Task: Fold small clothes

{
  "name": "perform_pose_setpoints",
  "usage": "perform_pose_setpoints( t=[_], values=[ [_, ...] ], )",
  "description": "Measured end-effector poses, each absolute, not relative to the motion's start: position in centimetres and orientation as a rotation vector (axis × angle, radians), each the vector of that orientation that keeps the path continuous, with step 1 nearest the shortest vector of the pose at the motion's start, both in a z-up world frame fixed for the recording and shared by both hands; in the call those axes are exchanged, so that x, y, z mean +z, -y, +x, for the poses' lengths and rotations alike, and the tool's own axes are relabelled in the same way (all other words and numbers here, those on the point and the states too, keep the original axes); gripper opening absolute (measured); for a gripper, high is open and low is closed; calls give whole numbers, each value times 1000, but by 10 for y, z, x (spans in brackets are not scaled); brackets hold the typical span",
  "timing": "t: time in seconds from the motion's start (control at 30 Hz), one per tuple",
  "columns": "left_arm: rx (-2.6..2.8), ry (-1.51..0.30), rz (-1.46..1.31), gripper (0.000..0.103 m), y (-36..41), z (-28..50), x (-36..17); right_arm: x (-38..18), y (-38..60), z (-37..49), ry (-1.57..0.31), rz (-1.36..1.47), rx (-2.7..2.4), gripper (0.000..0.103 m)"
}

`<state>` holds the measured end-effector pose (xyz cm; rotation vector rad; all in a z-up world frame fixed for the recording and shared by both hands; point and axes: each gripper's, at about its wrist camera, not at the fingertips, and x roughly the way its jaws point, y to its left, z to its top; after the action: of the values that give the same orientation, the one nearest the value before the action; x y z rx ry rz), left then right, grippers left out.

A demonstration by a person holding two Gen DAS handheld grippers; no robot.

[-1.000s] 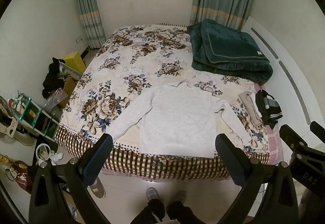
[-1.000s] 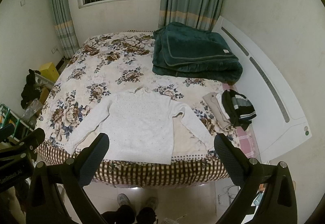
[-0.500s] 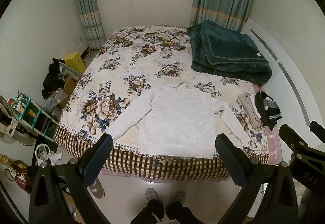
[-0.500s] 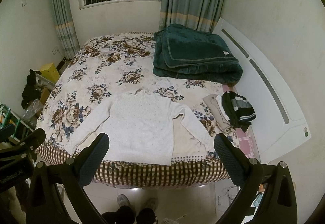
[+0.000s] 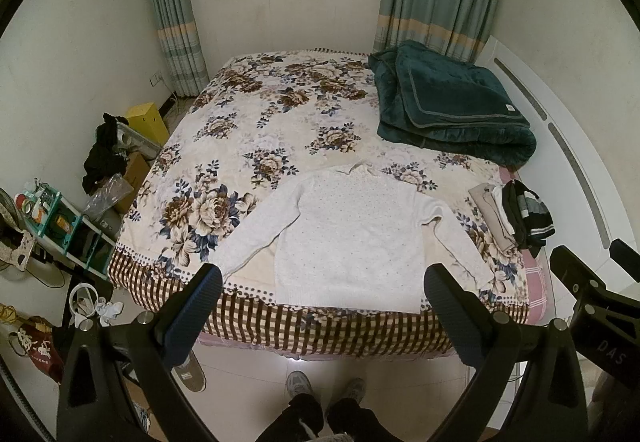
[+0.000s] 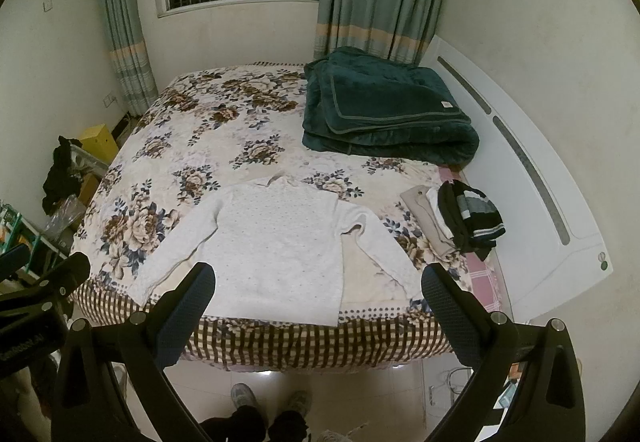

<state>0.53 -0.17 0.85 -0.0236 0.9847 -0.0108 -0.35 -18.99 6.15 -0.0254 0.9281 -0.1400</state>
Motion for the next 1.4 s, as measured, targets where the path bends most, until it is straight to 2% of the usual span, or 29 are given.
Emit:
perform_pose_setpoints(
  t=[0.37, 0.53, 0.8, 1.07, 1.1, 1.17, 1.27, 1.4],
  values=[
    [-9, -985, -24, 103, 6, 11, 13, 71, 187, 4, -943, -7, -139, 103],
    [31, -959, 3, 103, -3, 39, -7, 30, 211, 27, -998, 128, -173, 103],
    [77, -971, 96, 103, 15, 120, -119, -124, 339, 71, -1102, 378, -465, 103],
    [154, -1138, 140, 103, 79, 206, -262, -337, 546, 103, -1227, 684, -712, 103],
    [164, -1152, 151, 103, 87, 214, -277, -367, 570, 107, -1236, 721, -735, 102],
    [182, -1188, 156, 103, 107, 233, -315, -431, 618, 115, -1259, 809, -771, 93],
    [196, -1265, 141, 103, 129, 258, -372, -519, 669, 129, -1304, 923, -800, 92],
    [194, -1328, 177, 103, 156, 281, -430, -596, 694, 142, -1313, 1014, -808, 92]
  ],
)
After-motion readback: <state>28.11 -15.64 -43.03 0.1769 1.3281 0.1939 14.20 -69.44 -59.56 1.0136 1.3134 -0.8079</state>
